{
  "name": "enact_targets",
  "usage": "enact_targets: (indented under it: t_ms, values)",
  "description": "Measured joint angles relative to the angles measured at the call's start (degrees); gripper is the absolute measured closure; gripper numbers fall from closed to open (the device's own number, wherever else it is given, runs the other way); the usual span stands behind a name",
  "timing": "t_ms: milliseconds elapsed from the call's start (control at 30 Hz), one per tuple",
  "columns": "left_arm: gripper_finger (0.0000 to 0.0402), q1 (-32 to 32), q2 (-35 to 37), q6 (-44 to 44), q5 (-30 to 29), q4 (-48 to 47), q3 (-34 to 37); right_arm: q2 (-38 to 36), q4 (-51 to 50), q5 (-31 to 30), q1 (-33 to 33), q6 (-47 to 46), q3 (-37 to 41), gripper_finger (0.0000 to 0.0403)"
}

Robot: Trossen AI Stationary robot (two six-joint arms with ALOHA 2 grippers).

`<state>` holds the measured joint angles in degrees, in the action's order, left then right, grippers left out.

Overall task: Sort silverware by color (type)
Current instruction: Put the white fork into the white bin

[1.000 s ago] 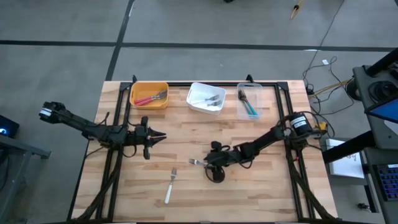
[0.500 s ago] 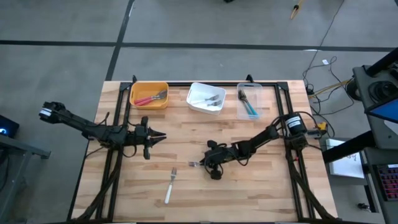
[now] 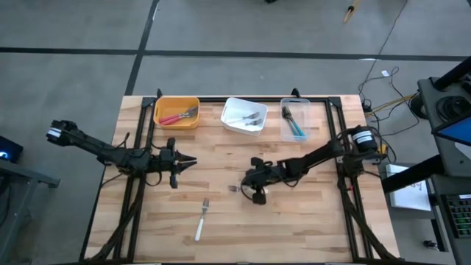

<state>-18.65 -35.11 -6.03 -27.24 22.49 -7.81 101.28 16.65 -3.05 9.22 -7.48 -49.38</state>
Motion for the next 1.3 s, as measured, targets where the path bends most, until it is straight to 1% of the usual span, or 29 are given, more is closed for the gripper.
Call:
enact_targets:
  t_ms: [167, 267, 400, 533, 667, 833, 1000, 1133, 1300]
  values:
    - [0.0363, 0.00, 0.00, 0.90, -0.75, 0.27, 0.00, -3.80, -6.86, -0.04, -2.11, 1.51, -1.95, 0.0399]
    - [0.0363, 0.00, 0.00, 0.98, -0.77, 0.24, 0.00, -4.68, -6.79, -0.10, -2.45, 3.26, -2.09, 0.0398]
    - [0.0363, 0.00, -0.04, 0.79, -0.77, 0.29, 0.00, -5.19, -4.06, 0.04, -2.23, 5.36, -1.37, 0.0396]
    - [0.0363, 0.00, -0.32, -2.44, -0.75, 0.66, 0.00, -5.13, -3.84, 0.00, -1.30, 2.93, 0.93, 0.0396]
    - [0.0363, 0.00, -2.87, -7.09, -0.72, 1.64, -0.01, -6.14, -6.52, 0.07, -0.36, -0.51, 2.80, 0.0395]
    - [0.0369, 0.00, -10.46, -9.62, -0.38, 1.90, -2.72, -8.20, -10.71, 0.02, 0.99, -0.91, 2.86, 0.0395]
    - [0.0395, 0.00, -21.52, -7.76, -0.29, 2.08, -9.26, -10.03, -11.17, 0.05, 1.86, -0.96, 2.84, 0.0394]
    - [0.0399, 0.00, -30.59, -5.79, -0.24, 1.95, -14.92, -10.11, -12.35, 0.02, 2.58, -1.08, 2.84, 0.0394]
    - [0.0401, 0.00, -42.27, -4.32, 3.65, 1.71, -21.55, -10.09, -12.21, 0.07, 3.78, -0.96, 2.84, 0.0394]
